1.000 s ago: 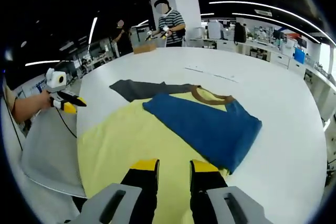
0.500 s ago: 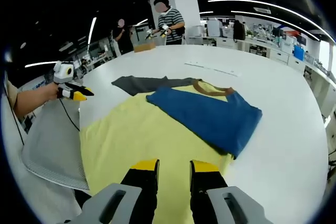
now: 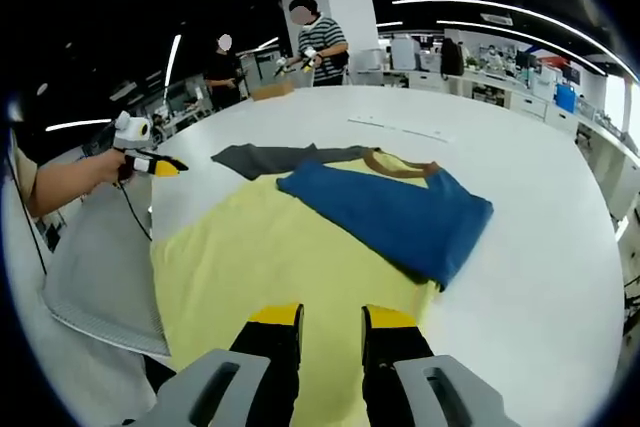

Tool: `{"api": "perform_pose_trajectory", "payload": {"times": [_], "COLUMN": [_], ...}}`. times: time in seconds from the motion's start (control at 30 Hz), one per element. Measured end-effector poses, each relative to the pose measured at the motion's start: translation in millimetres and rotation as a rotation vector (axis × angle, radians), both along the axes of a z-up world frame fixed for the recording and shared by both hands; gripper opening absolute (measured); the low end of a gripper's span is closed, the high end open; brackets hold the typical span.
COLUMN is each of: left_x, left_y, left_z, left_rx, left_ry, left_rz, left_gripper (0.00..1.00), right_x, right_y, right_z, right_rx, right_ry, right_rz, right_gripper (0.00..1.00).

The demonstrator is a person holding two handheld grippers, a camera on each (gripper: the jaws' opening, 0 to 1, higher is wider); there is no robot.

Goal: Fold the garment on the visible template until the final outline fits inside the template.

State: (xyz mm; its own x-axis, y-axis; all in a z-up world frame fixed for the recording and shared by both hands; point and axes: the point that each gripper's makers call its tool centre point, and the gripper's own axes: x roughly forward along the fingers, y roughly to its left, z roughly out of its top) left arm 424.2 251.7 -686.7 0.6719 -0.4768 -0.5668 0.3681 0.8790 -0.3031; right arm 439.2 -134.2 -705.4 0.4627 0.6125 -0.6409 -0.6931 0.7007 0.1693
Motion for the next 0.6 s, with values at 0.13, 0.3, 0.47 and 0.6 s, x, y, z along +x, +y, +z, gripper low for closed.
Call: {"api": "perform_pose_trajectory", "payload": {"times": [0.13, 0.3, 0.47, 0.6], "left_x": [6.0, 12.7, 17.8, 21.0], "left_y": [7, 14, 21, 25], "left_z": [-4.3, -11.5, -14.7, -18.4], "left_rx": [0.017, 0.030, 0.041, 0.053], "left_ry": [0.007, 0.022, 0.031, 0.040], "left_rz": [0.016, 0.040, 0.056, 0.066], "left_gripper": [0.30, 0.31, 0.31, 0.31], "right_x": [-1, 0, 1, 0], "right_y": [-1, -3, -7, -9], "right_z": [1.6, 2.8, 0.5, 0.8], "right_rx": [0.009, 0.008, -0.014, -0.010], "right_ry": [0.000, -0.002, -0.004, -0.002], "right_rz": [-0.005, -0.007, -0.004, -0.009], "right_gripper": [0.19, 0.19, 0.19, 0.18]}}
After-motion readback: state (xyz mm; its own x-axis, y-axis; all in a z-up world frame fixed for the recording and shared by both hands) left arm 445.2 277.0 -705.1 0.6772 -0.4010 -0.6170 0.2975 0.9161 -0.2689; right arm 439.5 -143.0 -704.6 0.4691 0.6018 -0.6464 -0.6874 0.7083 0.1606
